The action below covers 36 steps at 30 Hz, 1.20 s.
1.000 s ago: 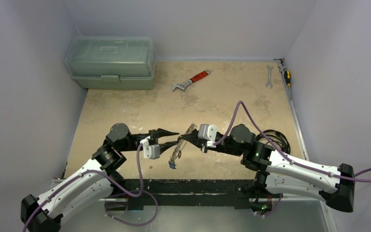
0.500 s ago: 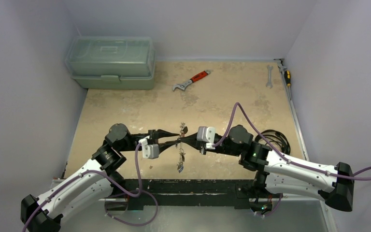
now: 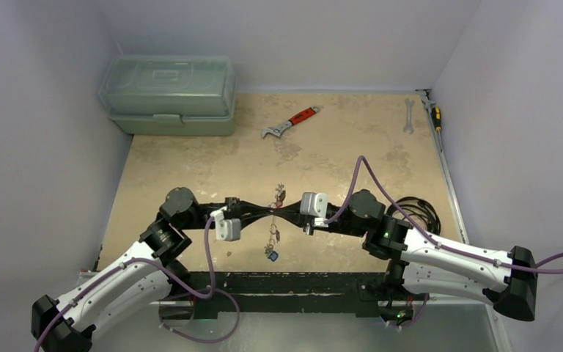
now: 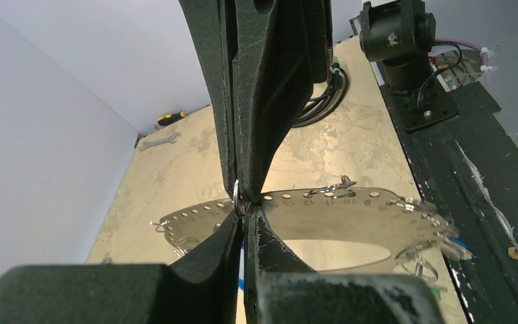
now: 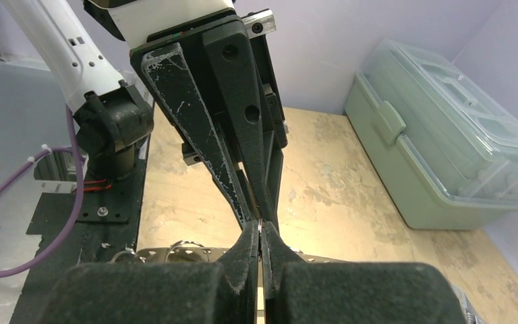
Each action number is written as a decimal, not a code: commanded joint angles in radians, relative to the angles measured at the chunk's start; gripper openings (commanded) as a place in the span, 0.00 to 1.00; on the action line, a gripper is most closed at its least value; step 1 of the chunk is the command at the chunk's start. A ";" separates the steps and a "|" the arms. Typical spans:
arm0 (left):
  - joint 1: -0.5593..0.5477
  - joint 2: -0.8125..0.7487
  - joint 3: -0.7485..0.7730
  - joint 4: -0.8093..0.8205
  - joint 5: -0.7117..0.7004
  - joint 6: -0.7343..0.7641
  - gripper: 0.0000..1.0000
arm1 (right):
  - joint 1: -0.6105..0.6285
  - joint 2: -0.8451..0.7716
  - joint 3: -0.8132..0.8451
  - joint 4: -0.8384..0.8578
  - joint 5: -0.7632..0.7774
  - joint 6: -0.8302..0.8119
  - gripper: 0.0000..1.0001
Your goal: Put the keys on the keyring
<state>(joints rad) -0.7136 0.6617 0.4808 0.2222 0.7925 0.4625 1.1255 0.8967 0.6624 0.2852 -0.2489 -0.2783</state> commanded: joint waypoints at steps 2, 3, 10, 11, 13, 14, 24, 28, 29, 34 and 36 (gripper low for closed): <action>0.005 -0.001 0.016 0.014 -0.019 0.012 0.00 | 0.003 -0.017 -0.007 0.095 -0.030 0.012 0.00; 0.005 -0.001 0.019 0.007 -0.033 0.014 0.00 | 0.003 -0.018 -0.009 0.089 -0.030 0.016 0.00; 0.005 0.011 0.042 -0.049 -0.082 0.048 0.00 | 0.003 -0.036 0.005 -0.017 0.012 0.028 0.32; 0.006 0.014 0.046 -0.057 -0.087 0.054 0.00 | 0.003 -0.041 0.008 -0.031 0.025 0.028 0.36; 0.006 0.020 0.052 -0.072 -0.094 0.063 0.00 | 0.003 -0.051 0.018 -0.070 0.055 0.024 0.41; 0.006 0.023 0.054 -0.077 -0.098 0.068 0.00 | 0.003 -0.053 0.029 -0.095 0.072 0.018 0.43; 0.006 0.035 0.064 -0.098 -0.119 0.074 0.00 | 0.003 0.050 0.182 -0.355 0.177 -0.052 0.45; 0.006 0.036 0.065 -0.104 -0.123 0.076 0.00 | 0.003 0.068 0.179 -0.353 0.187 -0.058 0.47; 0.005 0.036 0.065 -0.106 -0.124 0.077 0.00 | 0.003 0.070 0.178 -0.358 0.181 -0.059 0.48; 0.006 0.035 0.066 -0.110 -0.119 0.082 0.00 | 0.003 0.077 0.178 -0.397 0.149 -0.117 0.48; 0.006 0.035 0.065 -0.114 -0.110 0.086 0.00 | 0.002 0.079 0.175 -0.396 0.139 -0.151 0.48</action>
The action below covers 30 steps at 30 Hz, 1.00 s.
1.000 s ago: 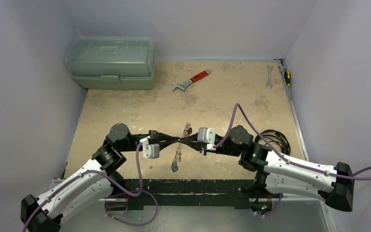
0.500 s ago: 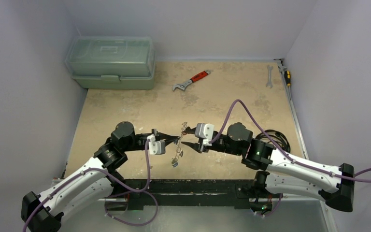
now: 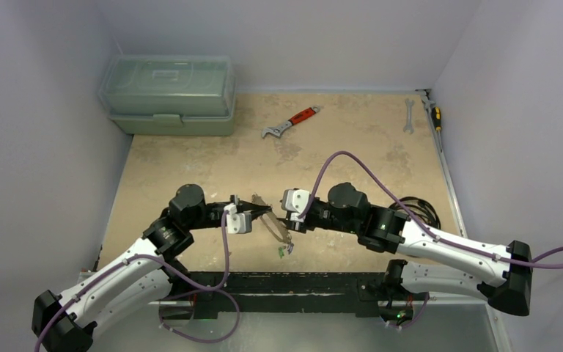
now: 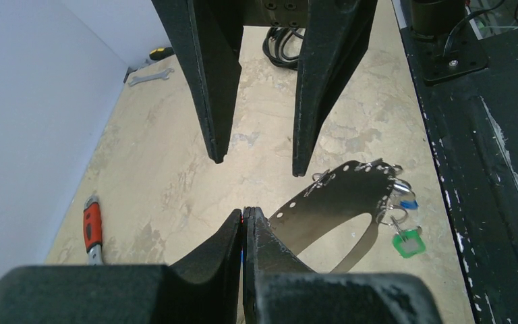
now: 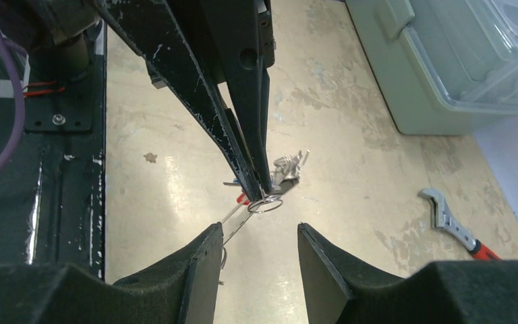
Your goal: Put the keys on the keyring
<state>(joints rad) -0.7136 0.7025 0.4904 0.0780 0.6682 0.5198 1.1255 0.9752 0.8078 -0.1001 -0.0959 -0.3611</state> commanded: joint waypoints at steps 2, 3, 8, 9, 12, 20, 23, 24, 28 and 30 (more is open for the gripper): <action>0.005 -0.006 0.056 0.027 0.022 0.032 0.00 | 0.002 0.002 0.024 0.000 0.002 -0.102 0.48; 0.006 -0.006 0.056 0.024 0.027 0.034 0.00 | 0.002 0.007 0.023 0.008 0.023 -0.117 0.48; 0.005 -0.013 0.054 0.025 0.098 0.044 0.00 | 0.002 0.037 0.021 0.035 0.062 -0.179 0.47; 0.005 -0.016 0.052 0.025 0.110 0.045 0.00 | 0.002 0.041 0.020 0.040 0.070 -0.187 0.47; 0.004 -0.032 0.046 0.016 0.146 0.059 0.00 | 0.002 0.051 0.020 0.041 0.075 -0.206 0.46; 0.004 -0.065 0.032 0.020 0.192 0.076 0.00 | 0.002 0.038 0.015 0.033 0.089 -0.217 0.44; 0.005 -0.062 0.031 0.022 0.195 0.075 0.00 | 0.002 0.040 0.007 0.050 0.071 -0.212 0.43; 0.004 -0.059 0.032 0.022 0.197 0.074 0.00 | 0.002 0.046 0.007 0.054 0.057 -0.206 0.42; 0.004 -0.055 0.032 0.022 0.196 0.075 0.00 | 0.002 0.058 -0.008 0.082 0.011 -0.190 0.41; 0.004 -0.057 0.030 0.022 0.191 0.077 0.00 | 0.002 0.057 -0.018 0.087 -0.001 -0.185 0.41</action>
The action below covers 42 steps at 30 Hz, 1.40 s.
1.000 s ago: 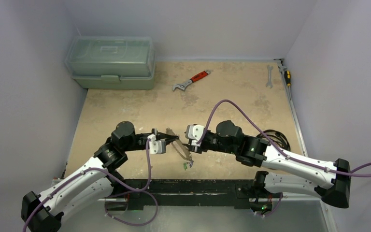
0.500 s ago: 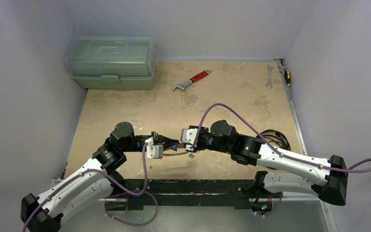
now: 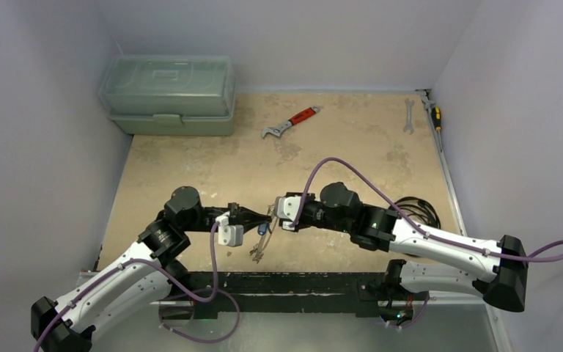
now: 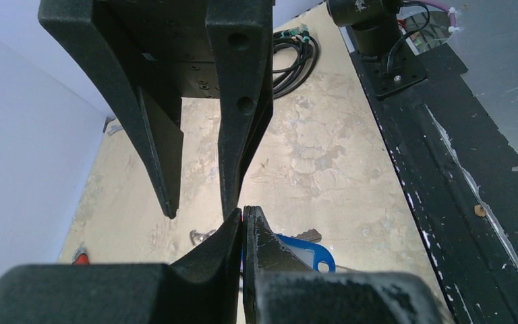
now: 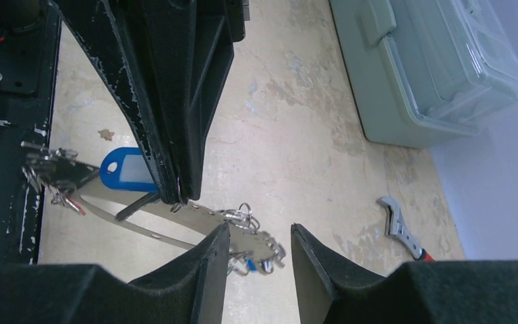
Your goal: Put the keys on the keyring
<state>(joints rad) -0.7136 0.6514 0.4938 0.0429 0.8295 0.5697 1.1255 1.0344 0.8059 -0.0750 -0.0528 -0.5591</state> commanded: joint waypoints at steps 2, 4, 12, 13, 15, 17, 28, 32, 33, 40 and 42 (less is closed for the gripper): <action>0.004 -0.004 0.027 0.057 0.027 0.027 0.00 | 0.002 -0.003 -0.017 0.059 -0.041 0.017 0.41; 0.005 -0.001 0.028 0.056 0.025 0.027 0.00 | 0.002 -0.010 -0.014 0.054 -0.027 0.024 0.41; 0.005 -0.002 0.043 0.025 0.020 0.044 0.00 | 0.002 -0.130 -0.026 0.072 -0.061 0.097 0.38; 0.004 -0.001 0.044 0.024 0.020 0.044 0.00 | 0.002 -0.141 -0.031 0.071 -0.069 0.106 0.37; 0.004 -0.001 0.049 0.021 0.028 0.045 0.00 | 0.002 -0.158 -0.047 0.072 -0.077 0.122 0.36; 0.005 0.003 0.052 0.021 0.037 0.044 0.00 | 0.002 -0.166 -0.070 0.116 -0.074 0.148 0.34; 0.004 0.089 0.177 -0.176 0.191 0.114 0.00 | 0.002 -0.133 -0.044 0.188 0.086 0.274 0.29; 0.005 0.130 0.238 -0.276 0.256 0.157 0.00 | 0.002 -0.119 -0.034 0.219 0.093 0.295 0.29; 0.004 0.141 0.252 -0.300 0.273 0.170 0.00 | 0.002 -0.111 -0.030 0.223 0.091 0.300 0.29; 0.003 0.171 0.306 -0.400 0.322 0.224 0.00 | 0.002 -0.055 0.028 0.154 0.056 0.282 0.30; 0.004 0.172 0.308 -0.403 0.329 0.224 0.00 | 0.002 -0.034 0.046 0.111 -0.002 0.268 0.31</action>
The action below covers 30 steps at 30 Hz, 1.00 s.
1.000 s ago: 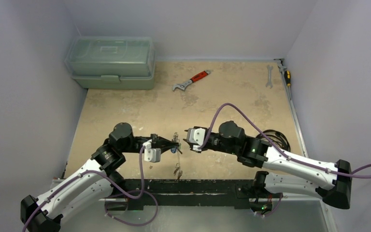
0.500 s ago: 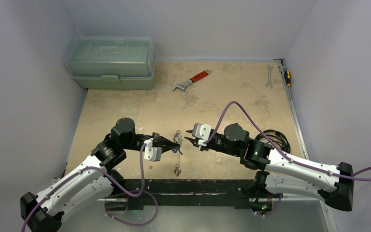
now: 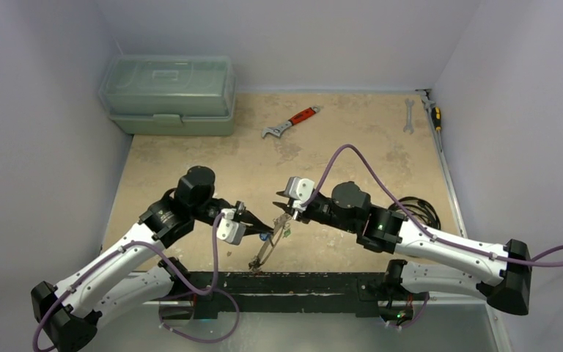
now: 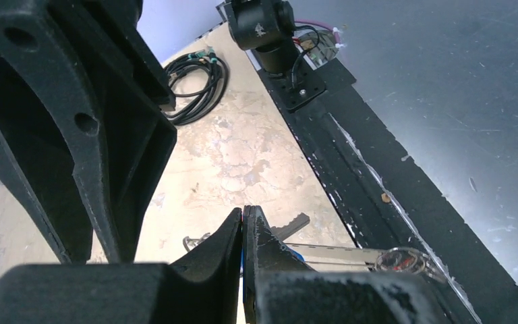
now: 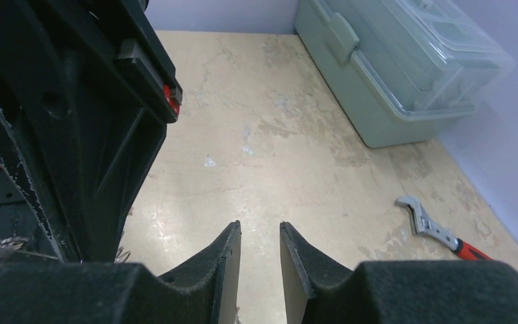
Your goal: Put the keys on the keyring
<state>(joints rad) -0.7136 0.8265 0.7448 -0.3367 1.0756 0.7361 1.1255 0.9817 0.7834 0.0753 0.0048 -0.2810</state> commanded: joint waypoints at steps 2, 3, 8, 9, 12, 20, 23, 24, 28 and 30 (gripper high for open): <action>0.004 0.000 0.059 -0.029 0.088 0.058 0.00 | 0.002 0.040 0.088 -0.071 -0.101 -0.017 0.31; 0.004 0.003 0.060 -0.031 0.092 0.060 0.00 | 0.002 0.050 0.096 -0.098 -0.116 -0.020 0.31; 0.004 0.008 0.063 -0.044 0.100 0.071 0.00 | 0.002 0.098 0.134 -0.169 -0.197 -0.039 0.32; 0.004 0.008 0.066 -0.050 0.100 0.075 0.00 | 0.002 0.107 0.141 -0.186 -0.207 -0.041 0.31; 0.005 0.004 0.068 -0.062 0.087 0.085 0.00 | 0.002 0.126 0.157 -0.236 -0.221 -0.052 0.29; 0.004 -0.011 0.065 -0.063 0.048 0.101 0.00 | 0.001 0.087 0.142 -0.324 -0.230 -0.032 0.29; 0.004 -0.017 0.064 -0.059 0.026 0.105 0.00 | 0.001 0.083 0.142 -0.351 -0.238 -0.016 0.29; 0.005 -0.019 0.063 -0.057 0.019 0.106 0.00 | 0.001 0.082 0.141 -0.357 -0.240 -0.012 0.29; 0.004 -0.023 0.056 -0.043 -0.009 0.105 0.00 | 0.001 0.073 0.132 -0.361 -0.243 0.012 0.29; 0.005 -0.025 0.054 -0.035 -0.026 0.106 0.00 | 0.002 0.068 0.131 -0.365 -0.249 0.021 0.29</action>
<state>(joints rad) -0.7136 0.8188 0.7631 -0.4255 1.0573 0.8070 1.1255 1.0767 0.8936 -0.2810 -0.2150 -0.2951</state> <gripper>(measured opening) 0.009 0.292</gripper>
